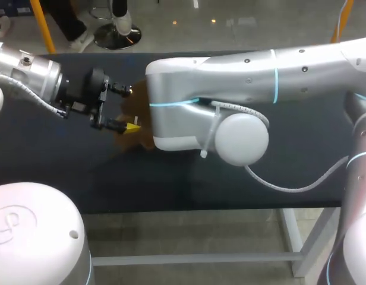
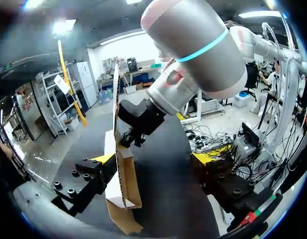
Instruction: Assemble the packaging by folding the flat box into shape, placing the metal phone stand inside, and closing the box properly
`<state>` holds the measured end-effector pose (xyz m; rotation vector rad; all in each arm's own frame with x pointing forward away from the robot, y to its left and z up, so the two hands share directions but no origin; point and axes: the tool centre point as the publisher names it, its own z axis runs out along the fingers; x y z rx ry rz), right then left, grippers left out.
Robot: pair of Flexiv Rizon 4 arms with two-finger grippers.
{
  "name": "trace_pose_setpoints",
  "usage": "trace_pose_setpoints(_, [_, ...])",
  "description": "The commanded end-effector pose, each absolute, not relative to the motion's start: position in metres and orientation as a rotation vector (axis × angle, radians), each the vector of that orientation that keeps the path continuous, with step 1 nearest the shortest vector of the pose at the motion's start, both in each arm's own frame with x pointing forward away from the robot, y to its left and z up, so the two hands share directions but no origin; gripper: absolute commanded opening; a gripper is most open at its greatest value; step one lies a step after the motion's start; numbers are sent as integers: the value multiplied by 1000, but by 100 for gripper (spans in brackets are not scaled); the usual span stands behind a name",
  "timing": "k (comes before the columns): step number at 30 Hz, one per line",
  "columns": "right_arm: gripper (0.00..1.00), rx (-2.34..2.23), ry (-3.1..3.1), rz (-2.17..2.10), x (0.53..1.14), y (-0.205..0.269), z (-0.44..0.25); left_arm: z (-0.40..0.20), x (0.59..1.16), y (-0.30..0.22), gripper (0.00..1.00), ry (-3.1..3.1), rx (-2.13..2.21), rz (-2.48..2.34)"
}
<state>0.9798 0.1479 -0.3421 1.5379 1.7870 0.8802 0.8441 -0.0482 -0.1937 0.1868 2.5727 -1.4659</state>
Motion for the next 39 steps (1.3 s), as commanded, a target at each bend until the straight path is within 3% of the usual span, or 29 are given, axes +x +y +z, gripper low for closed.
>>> trace_pose_setpoints(1, [0, 1529, 1804, 958, 974, 137, -342, -186, 831, -38, 100, 2561, 181, -1436])
trace_pose_setpoints(23, [0, 1509, 2013, 1181, 963, 136, -329, -185, 829, 7, 100, 2671, 181, -1369])
trace_pose_setpoints(39, [0, 1535, 2053, 1204, 963, 137, -326, -185, 829, 7, 100, 2671, 181, -1369])
